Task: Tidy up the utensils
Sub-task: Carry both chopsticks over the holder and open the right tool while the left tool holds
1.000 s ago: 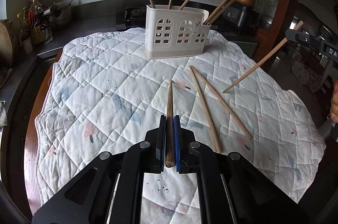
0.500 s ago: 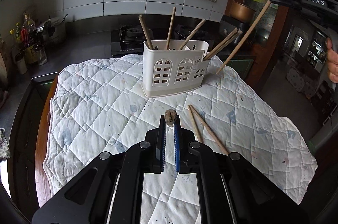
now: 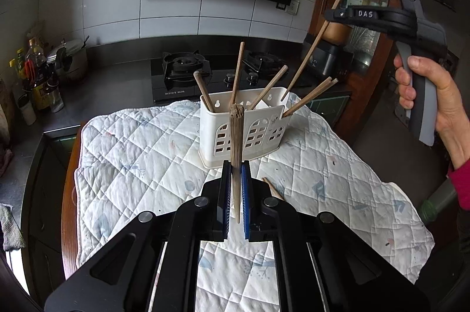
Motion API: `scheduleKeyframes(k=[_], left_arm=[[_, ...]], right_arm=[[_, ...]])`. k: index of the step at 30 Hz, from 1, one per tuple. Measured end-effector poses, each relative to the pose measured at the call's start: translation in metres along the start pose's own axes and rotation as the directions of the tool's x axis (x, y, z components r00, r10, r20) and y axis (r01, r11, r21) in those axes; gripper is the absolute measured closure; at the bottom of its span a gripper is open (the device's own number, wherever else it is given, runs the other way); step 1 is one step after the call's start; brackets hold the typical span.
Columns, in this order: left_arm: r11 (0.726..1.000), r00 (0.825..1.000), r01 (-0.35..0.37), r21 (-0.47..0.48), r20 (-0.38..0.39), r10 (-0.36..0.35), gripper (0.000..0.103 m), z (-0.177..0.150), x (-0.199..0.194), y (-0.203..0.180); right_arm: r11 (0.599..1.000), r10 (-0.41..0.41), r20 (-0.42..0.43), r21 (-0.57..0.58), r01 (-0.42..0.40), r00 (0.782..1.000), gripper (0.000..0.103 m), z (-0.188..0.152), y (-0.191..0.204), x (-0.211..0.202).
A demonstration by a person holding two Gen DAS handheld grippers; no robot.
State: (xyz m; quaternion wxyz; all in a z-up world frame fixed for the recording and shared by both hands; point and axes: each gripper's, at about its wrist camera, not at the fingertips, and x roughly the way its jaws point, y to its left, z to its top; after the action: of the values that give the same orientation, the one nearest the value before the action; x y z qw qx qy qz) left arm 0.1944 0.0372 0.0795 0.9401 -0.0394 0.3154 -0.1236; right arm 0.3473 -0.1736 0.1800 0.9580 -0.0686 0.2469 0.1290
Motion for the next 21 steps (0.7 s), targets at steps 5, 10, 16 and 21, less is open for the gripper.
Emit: scheduleKeyframes(k=[5,10,16,21], left_arm=[[1.000,0.999,0.005,0.023,0.049,-0.006,0.097,0.028,-0.014,-0.005],[0.999,0.993,0.004,0.047,0.117,-0.009,0.097,0.060,-0.028,-0.015],[0.996,0.981,-0.041,0.076,0.191,0.026,0.097,0.102,-0.031,-0.029],[0.995,0.977,-0.066,0.068,0.207,0.051,0.097,0.128,-0.017,-0.033]], right_arm=[[1.000,-0.018,-0.065,-0.008,0.018,0.998,0.096,-0.018,-0.001,0.029],[1.000,-0.017,-0.099,-0.011,0.016,0.995,0.096,-0.031,-0.005,0.040],[1.000,-0.018,-0.094,-0.008,0.017,0.995,0.095,-0.037,-0.011,0.039],[1.000,0.002,-0.046,0.009,-0.002,0.999,0.072,-0.037,-0.019,0.019]])
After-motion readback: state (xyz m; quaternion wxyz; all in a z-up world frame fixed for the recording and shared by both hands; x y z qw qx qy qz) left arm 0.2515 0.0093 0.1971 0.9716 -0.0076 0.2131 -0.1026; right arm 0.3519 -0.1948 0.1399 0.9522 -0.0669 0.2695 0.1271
